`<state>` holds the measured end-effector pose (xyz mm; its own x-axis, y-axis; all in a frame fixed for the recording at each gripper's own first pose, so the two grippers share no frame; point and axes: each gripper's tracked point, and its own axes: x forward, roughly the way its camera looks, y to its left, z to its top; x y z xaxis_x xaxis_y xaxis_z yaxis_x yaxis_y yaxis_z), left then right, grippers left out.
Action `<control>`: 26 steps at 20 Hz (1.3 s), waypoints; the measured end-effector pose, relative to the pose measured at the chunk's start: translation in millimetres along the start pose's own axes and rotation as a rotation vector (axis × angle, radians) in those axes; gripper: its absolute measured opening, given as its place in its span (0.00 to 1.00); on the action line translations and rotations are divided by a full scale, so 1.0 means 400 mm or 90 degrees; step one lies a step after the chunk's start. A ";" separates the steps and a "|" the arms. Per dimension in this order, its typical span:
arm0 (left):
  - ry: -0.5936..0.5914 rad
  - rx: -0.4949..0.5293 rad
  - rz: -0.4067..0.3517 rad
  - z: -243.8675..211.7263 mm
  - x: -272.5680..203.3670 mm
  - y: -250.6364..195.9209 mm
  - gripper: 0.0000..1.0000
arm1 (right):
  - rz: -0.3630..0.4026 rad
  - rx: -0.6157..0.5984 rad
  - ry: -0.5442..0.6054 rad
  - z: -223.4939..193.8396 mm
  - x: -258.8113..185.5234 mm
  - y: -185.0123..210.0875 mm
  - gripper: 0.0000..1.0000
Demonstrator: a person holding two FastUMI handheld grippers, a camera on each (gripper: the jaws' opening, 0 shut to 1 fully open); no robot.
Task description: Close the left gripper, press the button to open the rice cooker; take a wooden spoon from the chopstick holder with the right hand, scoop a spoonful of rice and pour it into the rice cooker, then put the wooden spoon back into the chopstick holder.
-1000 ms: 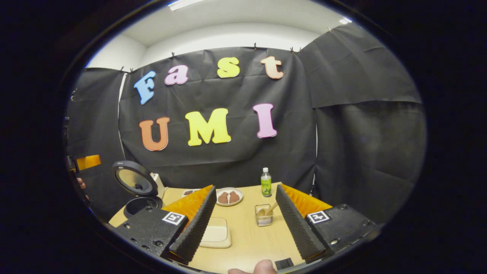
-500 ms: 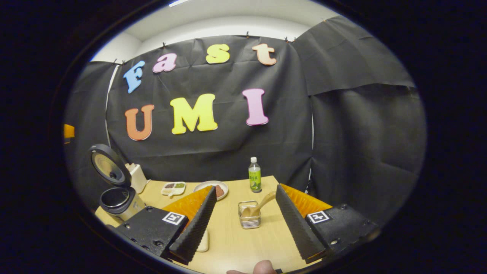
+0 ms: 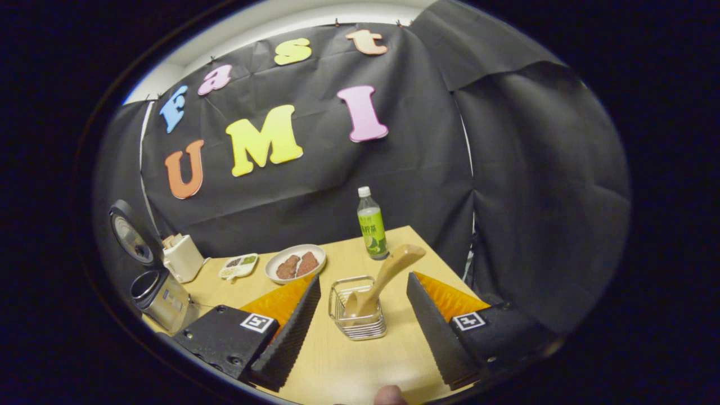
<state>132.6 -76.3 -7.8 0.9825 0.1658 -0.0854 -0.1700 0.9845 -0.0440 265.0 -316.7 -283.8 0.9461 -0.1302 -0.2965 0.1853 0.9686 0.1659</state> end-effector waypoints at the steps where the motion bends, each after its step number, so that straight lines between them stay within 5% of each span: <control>1: 0.003 0.003 0.004 0.002 -0.003 -0.002 0.95 | -0.003 0.010 0.006 -0.016 0.024 -0.015 0.98; 3: 0.012 0.007 0.015 -0.003 0.001 -0.003 0.95 | -0.003 0.014 0.019 -0.039 0.073 -0.030 0.89; 9: 0.030 0.036 0.043 -0.024 0.001 0.014 0.95 | 0.024 0.014 0.051 -0.057 0.171 -0.033 0.82; 12: 0.035 0.072 0.046 -0.032 0.004 0.030 0.95 | 0.032 0.025 0.073 -0.066 0.204 -0.023 0.59; 13: 0.039 0.075 0.045 -0.035 0.002 0.038 0.95 | 0.032 0.026 0.078 -0.069 0.209 -0.021 0.62; 14: 0.039 0.073 0.054 -0.037 -0.003 0.054 0.96 | 0.038 0.029 0.080 -0.064 0.210 -0.013 0.44; 20: 0.048 0.052 0.111 -0.039 -0.045 0.159 0.96 | 0.039 0.044 0.099 -0.058 0.202 0.020 0.17; 26: 0.046 0.032 0.102 -0.030 -0.085 0.200 0.96 | 0.004 0.009 0.094 0.015 0.176 0.037 0.10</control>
<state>84.5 -4.0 -20.3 0.9348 0.3173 -0.1594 -0.3175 0.9479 0.0248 336.0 -312.8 -296.6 0.8977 -0.0909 -0.4311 0.1845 0.9661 0.1805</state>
